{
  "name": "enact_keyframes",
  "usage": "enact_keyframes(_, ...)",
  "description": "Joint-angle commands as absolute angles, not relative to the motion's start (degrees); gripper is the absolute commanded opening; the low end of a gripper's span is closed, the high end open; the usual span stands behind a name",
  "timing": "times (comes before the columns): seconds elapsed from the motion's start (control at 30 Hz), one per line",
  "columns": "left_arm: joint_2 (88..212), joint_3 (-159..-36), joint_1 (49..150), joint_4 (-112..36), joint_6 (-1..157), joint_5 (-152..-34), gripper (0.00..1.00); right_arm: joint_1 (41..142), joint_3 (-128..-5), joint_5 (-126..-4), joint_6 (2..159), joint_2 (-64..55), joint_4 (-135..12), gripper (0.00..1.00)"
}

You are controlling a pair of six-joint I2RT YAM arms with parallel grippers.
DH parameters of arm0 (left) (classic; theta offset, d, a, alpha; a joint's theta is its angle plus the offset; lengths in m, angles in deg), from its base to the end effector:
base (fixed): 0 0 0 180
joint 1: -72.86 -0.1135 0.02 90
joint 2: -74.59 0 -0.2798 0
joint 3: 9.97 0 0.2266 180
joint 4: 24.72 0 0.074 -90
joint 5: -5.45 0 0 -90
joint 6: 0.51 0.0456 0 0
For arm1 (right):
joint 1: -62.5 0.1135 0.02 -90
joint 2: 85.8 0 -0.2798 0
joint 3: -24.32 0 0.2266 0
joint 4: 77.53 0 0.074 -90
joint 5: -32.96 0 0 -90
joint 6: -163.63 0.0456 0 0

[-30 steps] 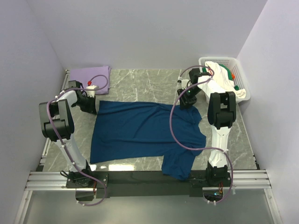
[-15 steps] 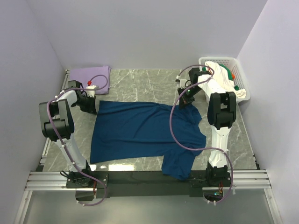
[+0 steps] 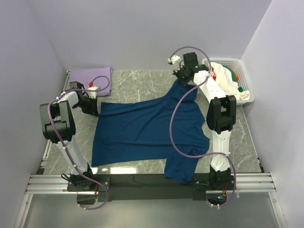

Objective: Fold and stack the t-shirts
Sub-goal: Flatten the tshirt out

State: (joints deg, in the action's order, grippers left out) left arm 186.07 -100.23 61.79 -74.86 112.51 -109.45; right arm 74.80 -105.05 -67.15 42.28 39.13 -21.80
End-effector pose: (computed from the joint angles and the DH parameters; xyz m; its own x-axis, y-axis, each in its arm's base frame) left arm 0.3674 0.0523 0.1825 -0.8723 0.1908 -0.4502 0.3249 0.9142 -0.2422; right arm 0.4677 0.1102 0.2677 -0.4862 -0.6302 -0.6053 -0.6674 0.7150 -0.2084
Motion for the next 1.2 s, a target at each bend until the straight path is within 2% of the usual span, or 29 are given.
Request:
enact_keyframes(0.0, 186.21, -101.70, 61.44, -75.23, 112.43, -112.32, 0.11, 77.79, -106.88, -58.72, 31.30, 41.81, -35.96, 0.00)
enact_keyframes(0.13, 184.55, -100.38, 61.09, -74.53, 112.34, -113.20, 0.12, 79.99, -104.85, -51.70, 26.62, 45.50, -49.04, 0.01)
enact_keyframes(0.17, 184.28, -100.29, 60.82, -74.44, 112.43, -113.37, 0.12, 80.69, -105.37, -50.11, 26.00, 47.60, -49.86, 0.04)
enact_keyframes(0.23, 183.23, -100.03, 60.47, -73.83, 112.08, -113.81, 0.15, 81.05, -107.47, -45.10, 25.56, 50.59, -51.10, 0.21)
enact_keyframes(0.27, 182.79, -100.03, 60.03, -73.57, 111.90, -114.77, 0.15, 81.31, -108.18, -44.13, 25.65, 51.31, -51.28, 0.32)
enact_keyframes(0.3, 182.00, -99.85, 59.94, -72.69, 111.47, -114.96, 0.17, 81.40, -108.80, -41.60, 26.52, 51.66, -51.80, 0.47)
enact_keyframes(0.33, 181.47, -99.68, 59.77, -71.81, 111.03, -115.05, 0.18, 81.49, -109.15, -40.96, 27.31, 51.66, -52.07, 0.54)
enact_keyframes(0.37, 180.77, -99.41, 59.42, -71.02, 110.24, -115.39, 0.18, 81.31, -109.59, -40.96, 28.19, 51.40, -50.94, 0.57)
enact_keyframes(0.5, 177.25, -98.44, 59.42, -66.98, 109.09, -116.71, 0.21, 80.35, -106.63, -42.80, 35.46, 45.44, -45.84, 0.58)
enact_keyframes(0.67, 179.18, -102.04, 61.16, -66.54, 107.51, -117.68, 0.22, 78.33, -102.22, -50.51, 43.12, 37.17, -34.77, 0.57)
enact_keyframes(0.9, 183.83, -104.15, 65.12, -63.54, 103.29, -116.54, 0.22, 75.16, -102.39, -61.95, 49.90, 38.74, -16.84, 0.40)
enact_keyframes(1.17, 190.42, -107.40, 67.06, -63.98, 99.25, -109.88, 0.20, 74.54, -94.40, -67.59, 50.88, 38.21, -8.83, 0.35)
